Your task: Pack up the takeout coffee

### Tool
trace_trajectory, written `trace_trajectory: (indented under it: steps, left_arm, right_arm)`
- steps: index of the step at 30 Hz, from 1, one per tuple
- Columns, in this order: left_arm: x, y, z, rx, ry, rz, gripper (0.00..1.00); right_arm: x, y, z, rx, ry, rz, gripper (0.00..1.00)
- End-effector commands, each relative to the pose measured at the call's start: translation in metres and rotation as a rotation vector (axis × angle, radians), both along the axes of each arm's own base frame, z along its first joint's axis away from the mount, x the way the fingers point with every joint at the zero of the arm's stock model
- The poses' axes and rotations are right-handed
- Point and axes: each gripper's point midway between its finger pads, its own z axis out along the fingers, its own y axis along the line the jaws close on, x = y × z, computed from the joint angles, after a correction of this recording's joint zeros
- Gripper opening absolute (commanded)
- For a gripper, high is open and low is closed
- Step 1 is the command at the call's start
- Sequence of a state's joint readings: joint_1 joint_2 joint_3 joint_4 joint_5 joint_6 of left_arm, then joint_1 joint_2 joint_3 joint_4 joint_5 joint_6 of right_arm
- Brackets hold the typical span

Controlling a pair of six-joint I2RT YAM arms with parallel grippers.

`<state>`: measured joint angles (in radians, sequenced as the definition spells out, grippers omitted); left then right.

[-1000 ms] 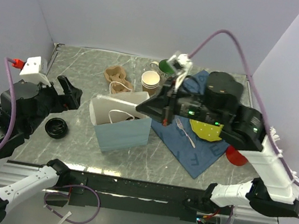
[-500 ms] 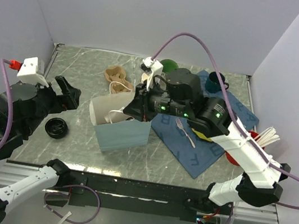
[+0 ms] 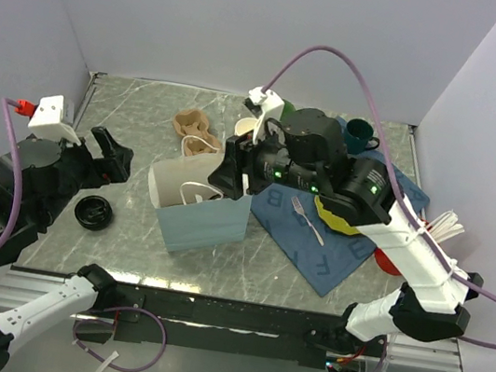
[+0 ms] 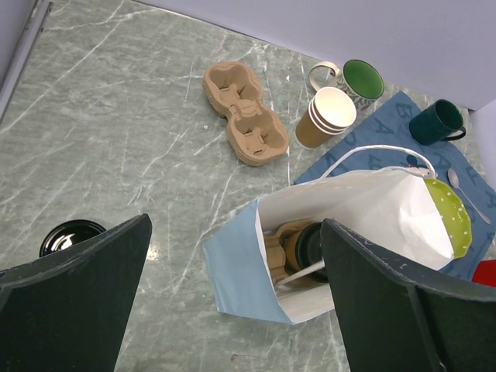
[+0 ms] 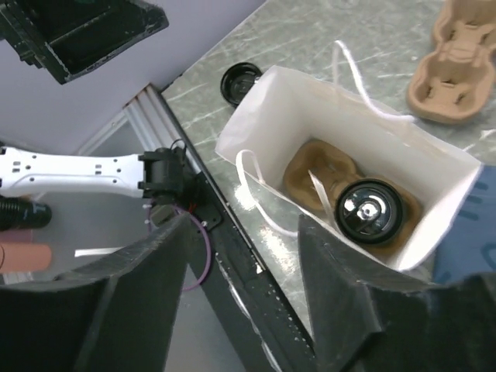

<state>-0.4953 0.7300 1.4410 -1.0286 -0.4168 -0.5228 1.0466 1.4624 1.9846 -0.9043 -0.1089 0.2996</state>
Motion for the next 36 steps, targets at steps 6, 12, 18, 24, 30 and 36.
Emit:
trace_trajectory:
  steps: [6, 12, 18, 24, 30, 36]
  left_arm:
    - [0.005, -0.002, 0.016, -0.001, -0.052, -0.007, 0.97]
    - [0.005, -0.009, 0.014, 0.015, -0.028, -0.052, 0.97]
    - [0.001, -0.032, 0.034, -0.019, -0.105, -0.193, 0.97]
    - [0.001, -0.067, 0.064, -0.107, -0.189, -0.356, 0.97]
    - [0.001, -0.086, 0.091, -0.231, -0.286, -0.428, 0.97]
    - [-0.001, -0.094, 0.103, -0.297, -0.361, -0.462, 0.97]
  right_arm:
    - [0.008, -0.042, 0.024, 0.021, -0.083, -0.136, 1.0]
    - [0.009, -0.062, 0.025, 0.033, -0.093, -0.212, 1.0]
    - [0.008, -0.078, 0.023, 0.03, -0.075, -0.267, 1.0]
    - [0.019, -0.103, 0.022, 0.034, -0.093, -0.404, 1.0]
    - [0.027, -0.127, 0.023, -0.006, -0.106, -0.521, 1.0]
    - [0.029, -0.149, 0.016, -0.037, -0.117, -0.602, 1.0]
